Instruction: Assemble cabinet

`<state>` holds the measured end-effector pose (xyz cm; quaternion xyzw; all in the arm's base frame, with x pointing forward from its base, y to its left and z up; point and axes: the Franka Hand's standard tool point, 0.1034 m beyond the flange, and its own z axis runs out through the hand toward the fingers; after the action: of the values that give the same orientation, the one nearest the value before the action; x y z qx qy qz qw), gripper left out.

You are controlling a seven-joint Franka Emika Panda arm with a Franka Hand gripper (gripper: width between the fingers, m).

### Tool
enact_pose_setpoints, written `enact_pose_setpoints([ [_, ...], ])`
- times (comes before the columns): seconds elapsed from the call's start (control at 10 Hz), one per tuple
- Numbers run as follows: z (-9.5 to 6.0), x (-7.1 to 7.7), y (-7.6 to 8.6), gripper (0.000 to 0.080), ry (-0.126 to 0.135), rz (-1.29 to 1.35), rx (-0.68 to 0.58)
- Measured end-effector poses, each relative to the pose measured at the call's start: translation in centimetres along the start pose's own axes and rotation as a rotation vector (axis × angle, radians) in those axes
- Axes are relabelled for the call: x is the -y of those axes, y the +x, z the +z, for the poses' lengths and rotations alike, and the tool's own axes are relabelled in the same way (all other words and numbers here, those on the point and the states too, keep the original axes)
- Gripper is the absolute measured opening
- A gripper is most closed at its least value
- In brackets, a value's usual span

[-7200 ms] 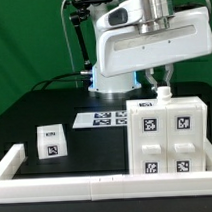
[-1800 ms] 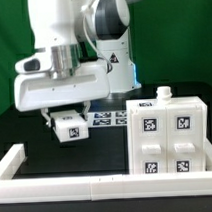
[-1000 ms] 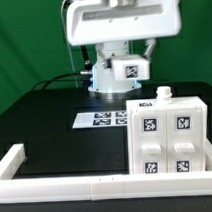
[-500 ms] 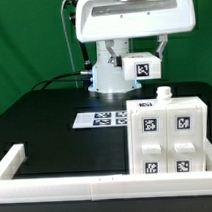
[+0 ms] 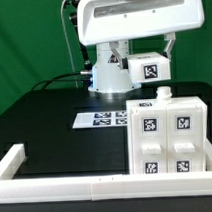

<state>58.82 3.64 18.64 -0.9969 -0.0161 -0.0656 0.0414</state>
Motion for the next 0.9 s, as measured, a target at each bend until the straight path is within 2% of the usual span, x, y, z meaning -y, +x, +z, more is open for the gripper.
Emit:
enact_pose_setpoints([
  [0.2,0.0,0.7,1.0,0.0560,0.004,-0.043,-0.012],
  [0.3,0.1,1.1,0.9,0.0560,-0.007,-0.073,-0.021],
  [0.6,0.4,1.2,0.9,0.0560,-0.006,-0.076,-0.021],
  [0.9,1.6,1.4,1.8,0.0560,0.000,-0.108,-0.028],
])
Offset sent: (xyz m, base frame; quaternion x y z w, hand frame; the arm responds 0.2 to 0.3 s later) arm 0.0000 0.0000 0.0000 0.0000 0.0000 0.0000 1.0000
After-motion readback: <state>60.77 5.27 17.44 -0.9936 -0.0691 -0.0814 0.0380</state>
